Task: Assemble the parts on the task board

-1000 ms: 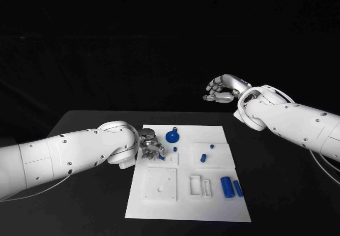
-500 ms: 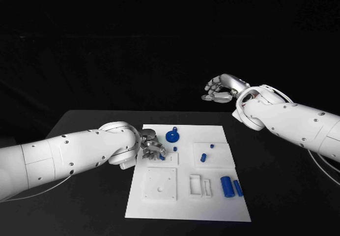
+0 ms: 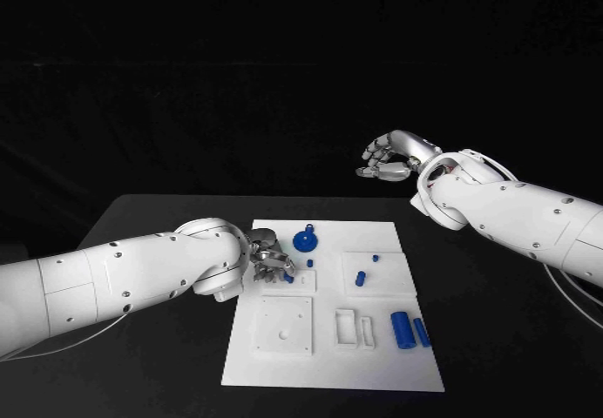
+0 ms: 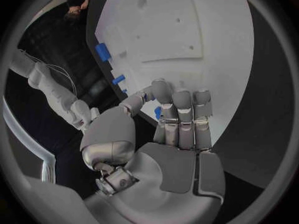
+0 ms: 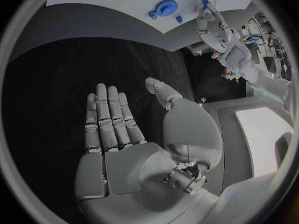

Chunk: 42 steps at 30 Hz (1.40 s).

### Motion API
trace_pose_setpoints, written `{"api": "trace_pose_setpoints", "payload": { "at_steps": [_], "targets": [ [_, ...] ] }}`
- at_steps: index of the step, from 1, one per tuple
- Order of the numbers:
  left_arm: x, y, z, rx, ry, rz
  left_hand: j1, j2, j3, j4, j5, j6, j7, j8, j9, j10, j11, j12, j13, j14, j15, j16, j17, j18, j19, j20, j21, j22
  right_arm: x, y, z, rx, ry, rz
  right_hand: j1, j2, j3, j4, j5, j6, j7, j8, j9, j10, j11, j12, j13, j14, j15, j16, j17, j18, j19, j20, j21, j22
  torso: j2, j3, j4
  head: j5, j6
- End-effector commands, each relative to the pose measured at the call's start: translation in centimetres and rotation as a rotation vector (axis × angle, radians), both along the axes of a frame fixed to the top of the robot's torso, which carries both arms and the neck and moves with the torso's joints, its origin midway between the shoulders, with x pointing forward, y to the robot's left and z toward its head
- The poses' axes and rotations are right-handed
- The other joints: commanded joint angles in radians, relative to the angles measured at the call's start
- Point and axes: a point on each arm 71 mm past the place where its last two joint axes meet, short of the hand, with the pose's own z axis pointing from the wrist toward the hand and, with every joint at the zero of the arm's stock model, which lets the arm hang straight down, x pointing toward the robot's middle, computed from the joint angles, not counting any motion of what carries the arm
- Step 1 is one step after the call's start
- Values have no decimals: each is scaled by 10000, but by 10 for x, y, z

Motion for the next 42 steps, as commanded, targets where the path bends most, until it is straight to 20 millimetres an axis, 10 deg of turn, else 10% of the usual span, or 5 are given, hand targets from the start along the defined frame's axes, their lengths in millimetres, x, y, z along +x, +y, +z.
{"api": "trace_pose_setpoints", "payload": {
  "at_steps": [1, 42],
  "targets": [
    [0, -2, 2, -110, -343, -65, 97, 43, 38, -10, 44, 1243, -1074, -7, 10, -475, -403, 33, -11, 120, -200, 36, -13, 22, 48, -1077, 23, 202, 0, 1, 0, -22, 75, 36, -16, -86, -15, 48, -64, -77, 52, -4, -18, 26, 45, -66, -16, -48, 34, -57, -16, -22, -101, 1, -46, 16, -2, 4, 7, -3, 4],
    [-3, -1, -6, 507, -232, -438, 161, -4, 22, -11, -111, 1253, -1075, -30, 67, -504, -406, 126, -55, 106, -185, 105, -84, 10, 38, -1077, 61, 193, 1, 2, -3, 86, 293, 21, -1, -58, -78, 64, -259, -88, 63, 6, -52, 48, 52, -92, -183, -62, 46, -95, -50, 3, -139, 26, -109, 53, -5, 5, 11, -52, -55]
  ]
}}
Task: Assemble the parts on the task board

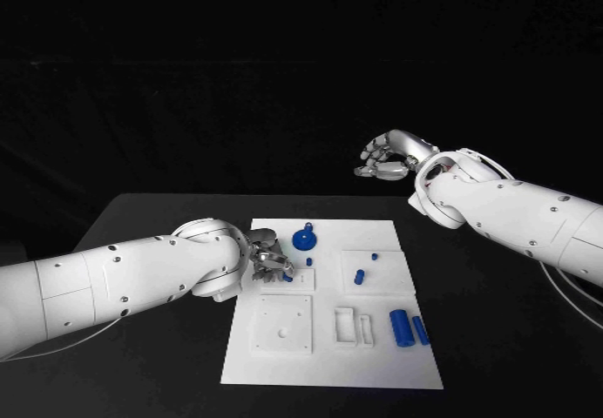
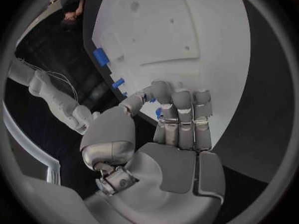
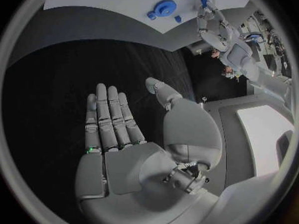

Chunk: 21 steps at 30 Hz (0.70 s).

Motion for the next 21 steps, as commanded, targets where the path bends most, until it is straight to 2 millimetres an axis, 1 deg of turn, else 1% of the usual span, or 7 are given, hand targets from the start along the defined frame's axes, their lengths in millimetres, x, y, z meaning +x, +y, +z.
{"api": "trace_pose_setpoints", "payload": {
  "at_steps": [1, 2, 5, 7, 8, 17, 21],
  "targets": [
    [-1, 0, -3, 163, 134, -66, 102, 34, -8, 50, -175, 1176, -1063, -7, 10, -506, -406, 67, -17, 84, -148, 70, -27, 11, 40, -1079, 64, 188, 0, 1, -1, -18, 93, 55, 2, -58, -38, 22, -35, -89, 64, 6, -11, 47, 53, -55, -22, -35, 20, -60, -13, 3, -75, 25, -72, 15, -3, 3, 5, 2, 1],
    [0, 0, -4, 165, 138, -57, 100, 31, -10, 59, -199, 1176, -1063, -10, 13, -509, -406, 73, -21, 82, -149, 73, -32, 11, 39, -1079, 64, 187, 0, 1, -1, -14, 95, 51, 3, -58, -38, 21, -35, -89, 64, 6, -12, 48, 53, -55, -24, -35, 21, -60, -14, 3, -75, 25, -73, 15, 2, 11, 7, 6, 1],
    [0, 0, -4, 172, 155, -66, 92, 23, -16, 77, -227, 1175, -1062, -14, 17, -512, -406, 79, -26, 80, -150, 77, -41, 10, 39, -1079, 66, 185, 0, 2, -1, 4, 106, 58, 5, -55, -39, 20, -33, -89, 65, 6, -13, 48, 54, -56, -29, -38, 22, -62, -15, 3, -77, 27, -76, 16, 1, 12, 1, 6, -9],
    [0, -1, -4, 180, 174, -89, 86, 25, -21, 91, -241, 1176, -1062, -16, 19, -514, -405, 84, -30, 79, -151, 79, -46, 10, 40, -1080, 68, 185, 1, 2, -1, 18, 116, 66, 6, -53, -41, 19, -29, -89, 66, 7, -14, 49, 54, -56, -34, -40, 23, -65, -17, 3, -80, 29, -78, 17, -2, 2, -3, 13, -20],
    [0, -3, -4, 202, 213, -136, 80, 31, -23, 103, -248, 1177, -1062, -17, 21, -515, -405, 87, -33, 79, -152, 82, -50, 10, 41, -1080, 69, 184, 1, 3, -1, 20, 118, 74, 7, -51, -41, 19, -26, -89, 66, 7, -15, 50, 54, -56, -38, -42, 24, -66, -18, 3, -81, 30, -80, 18, -1, 9, -5, 15, -23],
    [-2, -6, -8, 445, 603, -421, 95, -13, -57, 107, -286, 1225, -1081, 0, 53, -500, -422, 146, -39, 108, -164, 128, -70, 20, 63, -1095, 98, 189, 0, 4, -2, 59, 138, 92, 8, -54, -53, 15, -1, -92, 73, 8, -23, 48, 58, -63, -72, -62, 34, -83, -29, 3, -98, 39, -99, 24, 10, -5, -34, -5, -89],
    [-1, -6, -8, 453, 615, -432, 87, 2, -74, 129, -297, 1242, -1087, 7, 64, -493, -428, 170, -39, 120, -169, 147, -77, 21, 74, -1098, 109, 189, 1, 4, -3, 87, 161, 91, 15, -51, -57, 12, 11, -95, 76, 8, -29, 42, 63, -69, -96, -78, 42, -96, -37, 2, -114, 46, -114, 29, -1, 4, -10, -19, -92]
  ]
}}
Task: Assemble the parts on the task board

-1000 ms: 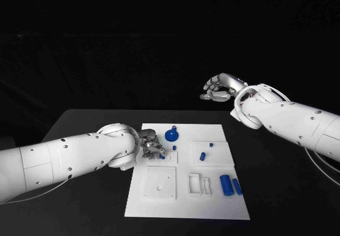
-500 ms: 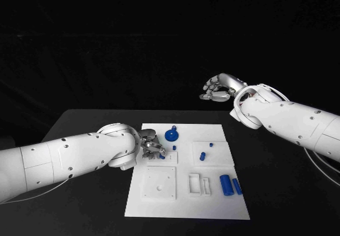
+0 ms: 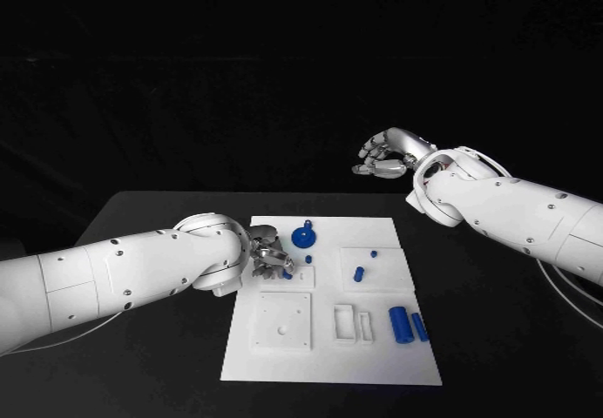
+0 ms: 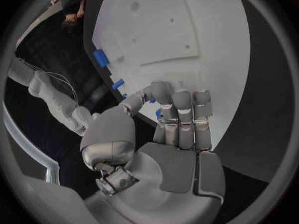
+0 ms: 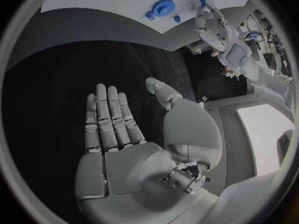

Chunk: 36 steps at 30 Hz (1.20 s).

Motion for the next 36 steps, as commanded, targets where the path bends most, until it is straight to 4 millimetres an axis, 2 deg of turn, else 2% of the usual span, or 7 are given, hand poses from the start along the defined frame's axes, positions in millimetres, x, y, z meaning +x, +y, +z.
{"api": "trace_pose_setpoints", "payload": {
  "at_steps": [1, 8, 12, 15, 20, 30, 36],
  "targets": [
    [-5, -4, -9, 287, 461, -302, 83, 6, -20, 60, -46, 1129, -1067, 20, 14, -456, -465, 66, -15, 121, -165, 73, -15, 21, 78, -1098, 71, 192, 0, 1, -1, 15, 79, 58, 15, -50, -58, 12, 12, -96, 77, 8, -11, 5, 27, -70, -18, -49, 12, -58, -15, 2, -79, 9, -36, 10, -2, 1, 21, -22, -18],
    [-5, -5, -9, 263, 487, -343, 48, -3, -71, 106, -107, 1173, -1086, 41, 43, -441, -482, 141, -8, 148, -169, 131, -25, 24, 95, -1106, 102, 196, 0, 1, -3, 32, 116, 73, 20, -49, -64, 9, 19, -100, 79, 8, -17, -4, 34, -78, -46, -67, 21, -73, -25, 0, -96, 17, -52, 16, -2, -14, 36, -28, -27],
    [-5, -6, -9, 222, 439, -330, 39, -20, -104, 176, -453, 1193, -1101, 45, 75, -466, -498, 231, -12, 143, -178, 194, -54, 36, 95, -1117, 132, 195, 0, 2, -4, 38, 131, 73, 20, -46, -66, 10, 20, -100, 78, 8, -19, -6, 35, -81, -54, -72, 24, -77, -27, 0, -101, 19, -57, 18, 1, -11, 28, -23, -27],
    [-5, -7, -9, 208, 416, -332, 6, -80, -129, 393, -1517, 1213, -1115, 44, 113, -503, -512, 342, -33, 132, -191, 269, -106, 51, 82, -1128, 157, 188, 0, 2, -4, 38, 146, 91, 19, -46, -68, 11, 20, -102, 78, 8, -21, -7, 37, -83, -61, -76, 27, -80, -29, 0, -105, 21, -61, 20, 0, -12, 19, -16, -23],
    [-4, -8, -11, 187, 415, -320, -36, -157, -155, 597, -2318, 1223, -1124, 40, 140, -531, -522, 426, -63, 119, -201, 327, -155, 60, 69, -1136, 175, 184, 0, 2, -4, 38, 151, 85, 19, -45, -70, 12, 20, -103, 79, 8, -22, -8, 38, -83, -67, -78, 28, -82, -31, 0, -108, 23, -64, 21, 5, -11, 7, -29, -21],
    [-3, -6, -10, 145, 304, -179, -125, -339, -222, 906, -2989, 1227, -1130, 36, 178, -564, -530, 524, -114, 99, -219, 400, -223, 68, 55, -1144, 197, 180, 0, 2, -5, 58, 168, 79, 15, -44, -75, 15, 18, -104, 80, 8, -26, -8, 40, -85, -80, -83, 31, -86, -35, -1, -114, 26, -70, 25, 0, -5, 24, -55, -31],
    [-2, -2, -10, 151, 275, -94, -398, -779, -411, 1204, -3029, 1202, -1127, 48, 225, -586, -529, 561, -127, 70, -224, 438, -239, 74, 46, -1148, 208, 174, 0, 0, -6, 69, 184, 58, 10, -47, -81, 18, 15, -106, 80, 8, -29, -8, 42, -87, -90, -88, 35, -91, -38, -1, -120, 29, -76, 28, -6, -10, 21, -59, -32]
  ]
}}
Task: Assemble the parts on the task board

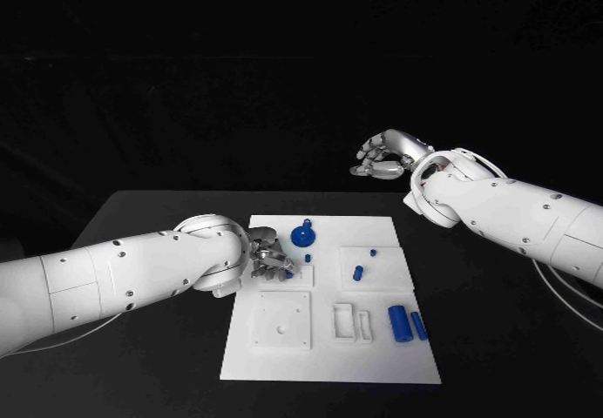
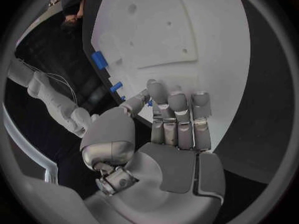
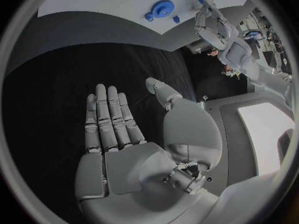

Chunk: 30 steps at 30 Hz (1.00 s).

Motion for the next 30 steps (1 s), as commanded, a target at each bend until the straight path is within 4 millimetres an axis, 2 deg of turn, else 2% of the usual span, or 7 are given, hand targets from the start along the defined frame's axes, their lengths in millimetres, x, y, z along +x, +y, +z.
{"api": "trace_pose_setpoints", "payload": {
  "at_steps": [1, 5, 7, 12, 17, 19, 30],
  "targets": [
    [-3, 0, -5, 22, 144, -46, -52, -208, -9, 120, -65, -38, -10, 11, 19, -67, -12, 46, -19, -53, 3, 59, -18, 148, -31, -1110, -27, 168, 0, -1, -1, -27, 42, 67, 9, -49, -54, -10, 14, -35, 80, 7, -18, -9, 42, -47, -13, -57, 2, -53, -12, -1, -86, -7, -41, 11, -8, -3, -1, -6, -2],
    [-2, 5, -5, -12, 96, 88, -168, -599, -66, 336, -65, -67, -8, 11, 49, -84, -12, 55, -37, -78, -11, 71, -37, 160, -36, -1118, -27, 160, 0, -2, -1, -10, 25, 30, 5, -58, -61, -8, 12, -40, 83, 6, -22, -11, 44, -50, -25, -65, 6, -59, -16, -1, -93, -4, -48, 15, -5, -16, -4, -23, 7],
    [-3, 8, -6, -44, 72, 151, -325, -304, -955, -11, -27, -137, -16, 10, 117, -130, -19, 70, -78, -143, -34, 93, -76, 189, -145, -1138, -17, 175, 0, -3, -1, -4, 27, 9, 3, -63, -64, -7, 12, -43, 84, 4, -24, -12, 45, -51, -32, -68, 8, -62, -18, -1, -97, -2, -51, 17, -1, -15, -4, -31, 9],
    [-3, 13, -3, -266, -108, 393, -516, -811, -1046, 245, -59, -200, 5, -37, 122, -169, 0, 23, -145, -200, -58, 51, -133, 196, -158, -1140, -74, 128, 0, -6, -2, 77, 48, -54, -3, -73, -70, -1, 10, -52, 88, 0, -29, -14, 48, -54, -45, -73, 11, -66, -21, 0, -101, 1, -56, 21, 2, -21, -3, -65, 22],
    [-2, 14, -2, -670, -101, 693, -523, -1497, -758, 900, -59, -367, 56, -106, 233, -145, 42, -80, -278, -229, -97, -5, -219, 202, -132, -1148, -142, 76, -1, -9, -3, 132, 65, -138, -7, -77, -73, 5, 12, -60, 91, -2, -34, -18, 50, -57, -58, -79, 14, -71, -25, 0, -106, 3, -62, 26, -5, -24, 2, -66, 48],
    [-2, 15, -2, -848, 45, 808, -526, -1692, -734, 1114, -58, -1062, 246, -523, 100, -54, 202, -24, -275, -228, -125, 20, -223, 206, -129, -1154, -155, 71, 0, -11, -3, 183, 71, -189, -7, -78, -73, 8, 13, -65, 92, -5, -37, -21, 52, -59, -66, -84, 16, -75, -28, 1, -111, 5, -66, 28, -6, -23, 1, -75, 51],
    [-1, 21, 4, -1661, 175, 1222, -565, -1672, -1096, 1245, -50, -1263, 363, -755, -18, -76, 308, 16, -273, -300, -147, 71, -215, 205, -200, -1156, -179, 86, 0, -13, -4, 235, 95, -238, -6, -91, -73, 20, 11, -84, 100, -12, -48, -35, 60, -70, -99, -106, 26, -91, -39, 0, -133, 11, -85, 39, -6, -10, 16, -84, 119]
  ]
}}
